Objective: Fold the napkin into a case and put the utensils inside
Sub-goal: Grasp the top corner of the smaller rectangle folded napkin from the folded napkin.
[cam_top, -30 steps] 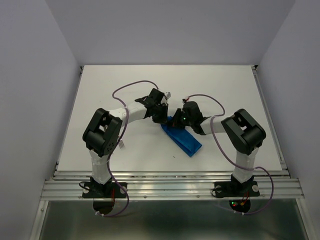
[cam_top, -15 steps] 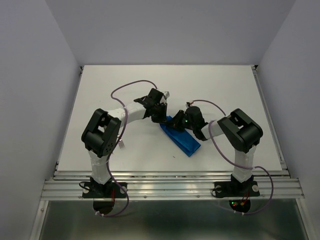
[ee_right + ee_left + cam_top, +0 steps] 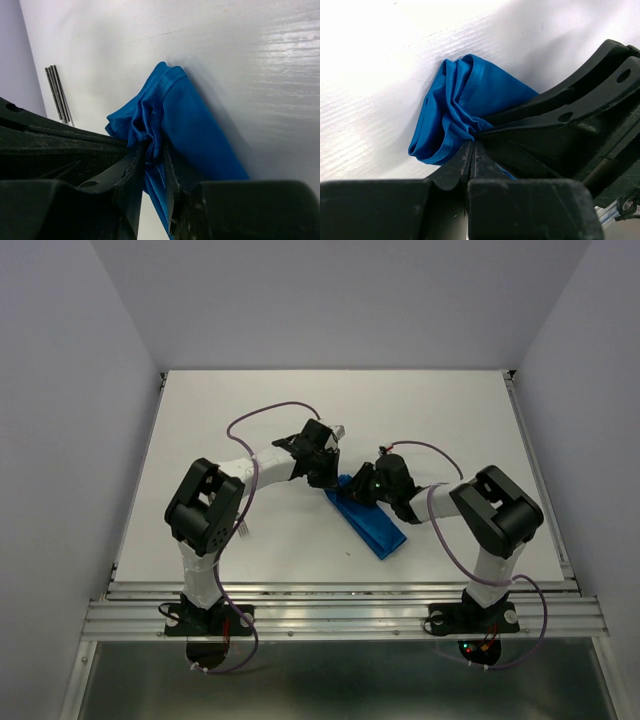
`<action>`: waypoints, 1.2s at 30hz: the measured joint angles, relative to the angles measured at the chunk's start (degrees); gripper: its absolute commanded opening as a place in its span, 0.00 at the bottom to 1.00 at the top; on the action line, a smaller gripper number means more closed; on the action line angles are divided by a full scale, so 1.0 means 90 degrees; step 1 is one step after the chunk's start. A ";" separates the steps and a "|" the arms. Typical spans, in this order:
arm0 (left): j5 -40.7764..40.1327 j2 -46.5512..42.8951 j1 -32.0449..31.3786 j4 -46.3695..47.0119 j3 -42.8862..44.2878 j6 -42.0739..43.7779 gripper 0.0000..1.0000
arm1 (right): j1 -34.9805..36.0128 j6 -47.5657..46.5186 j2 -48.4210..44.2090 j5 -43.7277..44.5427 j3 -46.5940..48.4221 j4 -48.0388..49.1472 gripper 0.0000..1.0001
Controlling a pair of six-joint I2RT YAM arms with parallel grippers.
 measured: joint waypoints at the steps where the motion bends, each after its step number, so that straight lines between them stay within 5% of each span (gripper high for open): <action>1: 0.0010 0.0000 -0.0010 0.0002 0.0002 0.0000 0.00 | 0.0007 -0.0034 -0.0051 0.0036 -0.0017 -0.0049 0.28; 23: 0.0129 0.0051 -0.0080 0.0024 0.0005 0.0002 0.00 | 0.0053 -0.0481 -0.1132 0.0787 -0.0308 -0.0818 0.34; 36: 0.0129 0.0051 -0.0080 0.0022 0.0049 0.0002 0.00 | 0.0032 -0.0675 -0.1190 0.1005 -0.0226 -0.1100 0.25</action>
